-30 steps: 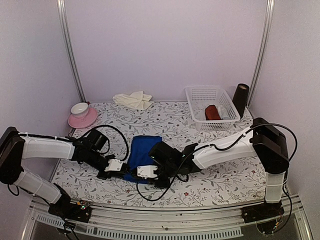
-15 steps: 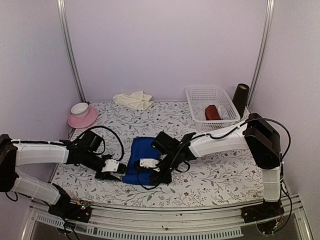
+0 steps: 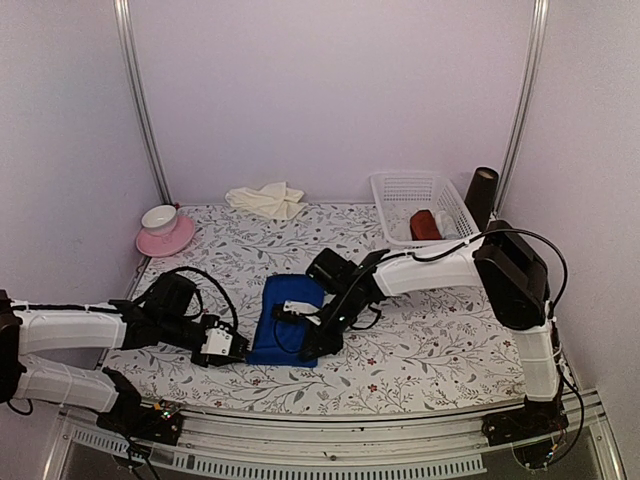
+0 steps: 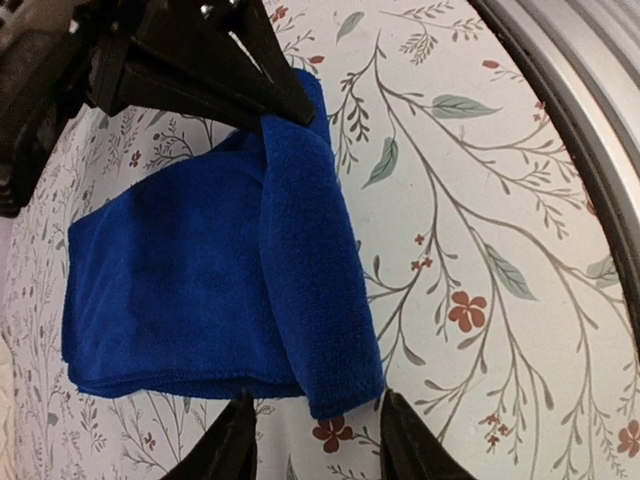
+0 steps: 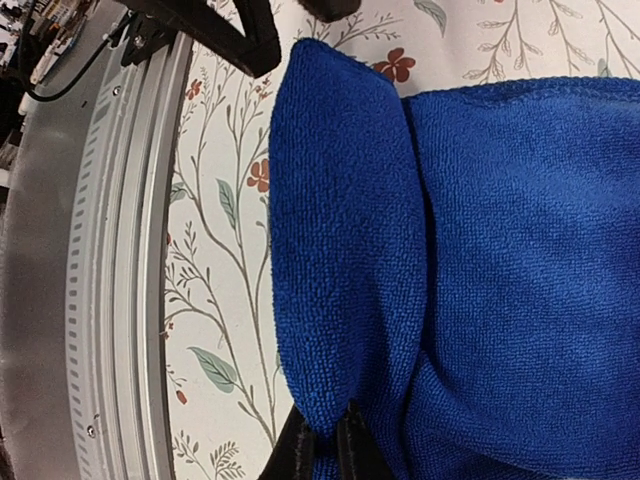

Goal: Roll the towels
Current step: Roll the towel at the center of the board.

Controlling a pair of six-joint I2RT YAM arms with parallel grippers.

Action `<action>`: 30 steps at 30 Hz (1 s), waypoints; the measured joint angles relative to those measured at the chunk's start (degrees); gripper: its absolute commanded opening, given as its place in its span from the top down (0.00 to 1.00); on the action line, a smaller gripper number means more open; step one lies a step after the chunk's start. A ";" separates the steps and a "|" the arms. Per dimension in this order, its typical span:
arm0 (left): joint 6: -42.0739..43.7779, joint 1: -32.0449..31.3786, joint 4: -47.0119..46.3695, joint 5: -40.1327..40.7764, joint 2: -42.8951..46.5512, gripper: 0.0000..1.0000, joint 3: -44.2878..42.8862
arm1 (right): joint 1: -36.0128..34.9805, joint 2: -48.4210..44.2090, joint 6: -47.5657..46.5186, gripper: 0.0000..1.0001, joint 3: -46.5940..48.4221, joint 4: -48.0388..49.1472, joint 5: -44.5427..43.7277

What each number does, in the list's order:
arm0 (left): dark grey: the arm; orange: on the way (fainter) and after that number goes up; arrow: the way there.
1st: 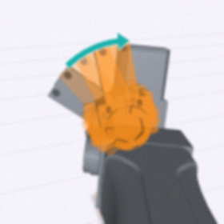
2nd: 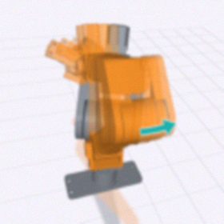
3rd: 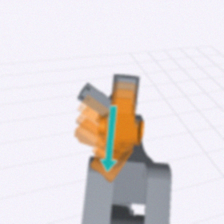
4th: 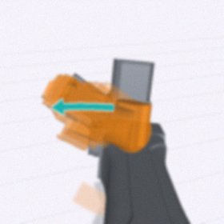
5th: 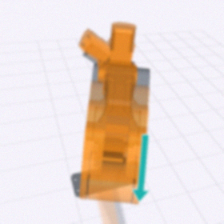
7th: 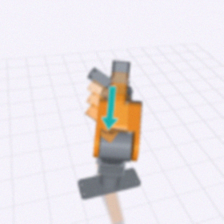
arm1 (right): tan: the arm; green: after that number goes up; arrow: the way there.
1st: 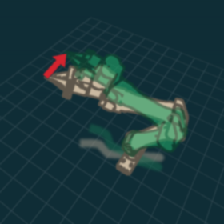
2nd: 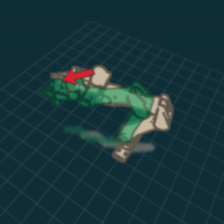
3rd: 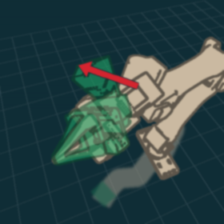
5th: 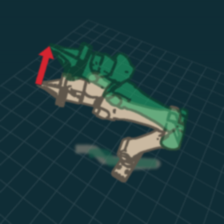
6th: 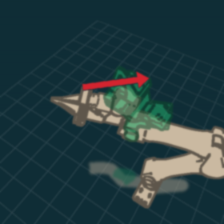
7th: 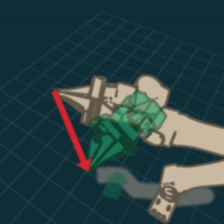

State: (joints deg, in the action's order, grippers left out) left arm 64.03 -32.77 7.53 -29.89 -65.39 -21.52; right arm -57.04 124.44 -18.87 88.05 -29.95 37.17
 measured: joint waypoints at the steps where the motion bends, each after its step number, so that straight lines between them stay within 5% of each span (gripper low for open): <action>1: 0.02 -0.61 -1.05 0.37 0.72 0.60 0.76 | 0.20 0.39 0.24 0.95 0.48 -0.46 0.79; 14: 3.85 -6.47 -8.87 3.78 5.46 0.64 7.17 | 3.48 4.42 3.23 0.95 4.26 -3.48 5.90; 30: 4.61 -11.93 -20.20 8.09 11.06 0.54 12.52 | 3.58 5.29 3.91 0.95 5.16 -4.52 6.54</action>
State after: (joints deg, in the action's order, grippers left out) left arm 68.64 -44.71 -12.67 -21.80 -54.33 -8.99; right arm -53.45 129.73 -14.96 93.21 -34.48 43.70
